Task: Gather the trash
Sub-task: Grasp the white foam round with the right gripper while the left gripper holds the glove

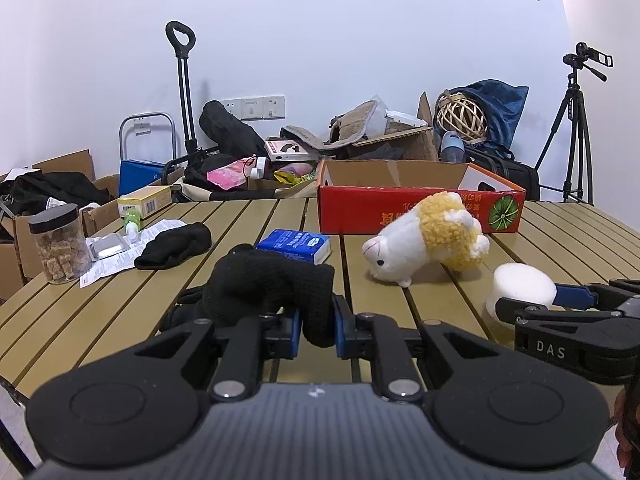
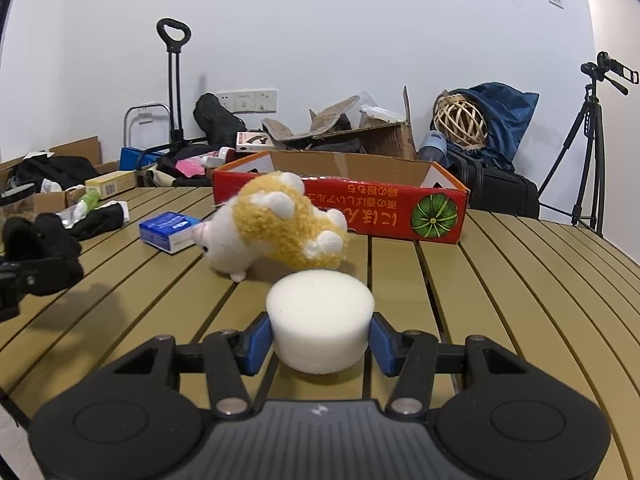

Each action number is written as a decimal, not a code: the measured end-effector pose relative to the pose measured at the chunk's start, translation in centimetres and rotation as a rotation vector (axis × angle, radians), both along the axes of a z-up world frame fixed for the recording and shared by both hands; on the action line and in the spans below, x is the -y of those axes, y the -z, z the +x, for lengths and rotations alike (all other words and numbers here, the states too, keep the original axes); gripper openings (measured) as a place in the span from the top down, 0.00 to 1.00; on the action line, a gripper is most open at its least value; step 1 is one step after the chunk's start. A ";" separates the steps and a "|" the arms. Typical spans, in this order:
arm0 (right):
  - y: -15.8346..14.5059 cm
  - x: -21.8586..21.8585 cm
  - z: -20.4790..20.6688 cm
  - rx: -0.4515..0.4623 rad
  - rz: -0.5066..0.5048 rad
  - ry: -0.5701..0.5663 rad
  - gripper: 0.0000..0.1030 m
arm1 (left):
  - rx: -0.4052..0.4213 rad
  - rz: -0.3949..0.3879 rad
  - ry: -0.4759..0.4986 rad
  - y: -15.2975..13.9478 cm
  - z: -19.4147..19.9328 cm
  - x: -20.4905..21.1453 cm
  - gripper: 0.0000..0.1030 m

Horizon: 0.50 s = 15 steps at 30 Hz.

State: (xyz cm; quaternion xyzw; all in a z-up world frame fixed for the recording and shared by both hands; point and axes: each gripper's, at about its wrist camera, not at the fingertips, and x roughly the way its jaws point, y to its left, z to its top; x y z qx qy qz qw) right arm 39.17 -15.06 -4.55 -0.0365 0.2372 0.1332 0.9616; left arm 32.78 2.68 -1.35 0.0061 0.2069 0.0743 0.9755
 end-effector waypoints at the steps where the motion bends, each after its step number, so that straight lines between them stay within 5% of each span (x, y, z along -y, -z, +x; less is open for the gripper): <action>1: -0.1 0.1 -0.3 0.001 0.004 -0.004 0.50 | 0.000 0.000 0.002 0.0 -0.1 0.0 0.84; 15: -2.3 2.1 -6.9 0.051 0.009 -0.058 0.50 | 0.025 -0.024 0.064 -0.8 -3.7 1.7 0.84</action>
